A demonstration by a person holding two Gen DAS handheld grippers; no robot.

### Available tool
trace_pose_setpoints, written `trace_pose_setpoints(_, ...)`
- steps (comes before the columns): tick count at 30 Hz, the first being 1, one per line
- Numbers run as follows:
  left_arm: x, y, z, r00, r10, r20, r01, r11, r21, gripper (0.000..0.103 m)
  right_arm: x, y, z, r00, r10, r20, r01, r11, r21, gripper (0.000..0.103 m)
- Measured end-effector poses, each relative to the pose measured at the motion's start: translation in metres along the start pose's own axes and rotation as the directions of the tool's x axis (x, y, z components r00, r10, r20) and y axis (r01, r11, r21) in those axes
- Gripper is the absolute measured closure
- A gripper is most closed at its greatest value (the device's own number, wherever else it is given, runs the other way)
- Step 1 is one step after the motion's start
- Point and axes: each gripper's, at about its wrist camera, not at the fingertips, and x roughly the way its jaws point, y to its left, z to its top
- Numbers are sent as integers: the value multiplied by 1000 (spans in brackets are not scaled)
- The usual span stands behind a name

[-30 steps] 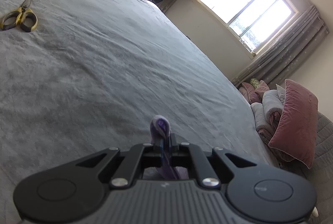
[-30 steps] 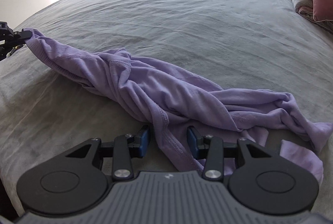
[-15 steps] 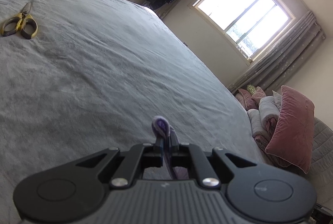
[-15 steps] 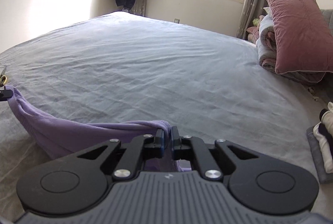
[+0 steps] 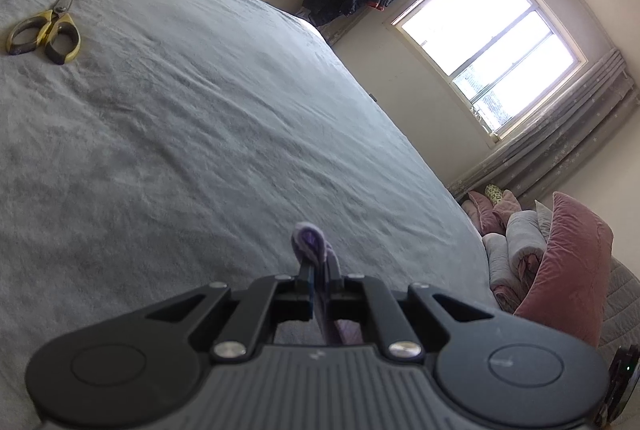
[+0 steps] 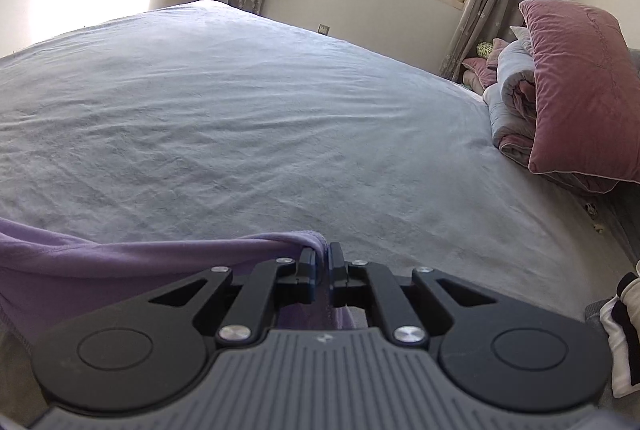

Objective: Fold clothes

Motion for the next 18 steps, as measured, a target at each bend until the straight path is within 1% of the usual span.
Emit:
trace_pose_setpoints(2, 17, -7, 5, 1000, 6, -23, -7, 1000, -10, 99, 13, 1, 3, 1000, -18, -24, 18, 1000, -6, 98)
trace_pose_setpoints(4, 39, -18, 9, 998, 40, -46, -38, 999, 30, 99, 22, 1, 5, 999, -35, -38, 35, 999, -3, 98)
trace_pose_setpoints(7, 68, -32, 12, 994, 91, -68, -83, 990, 114, 99, 35, -4, 8, 997, -41, -58, 42, 999, 4, 98)
trace_pose_setpoints(10, 95, -41, 18, 991, 107, -79, -95, 985, 143, 99, 48, -6, 7, 996, -51, -71, 51, 999, 2, 98)
trace_pose_setpoints(14, 123, -51, 26, 990, 117, -73, -104, 980, 169, 99, 67, -12, 1, 994, -55, -97, 57, 998, 14, 98)
trace_pose_setpoints(18, 150, -62, 25, 985, 151, -87, -128, 967, 221, 98, 85, -18, -10, 991, -42, -131, 47, 998, 35, 98)
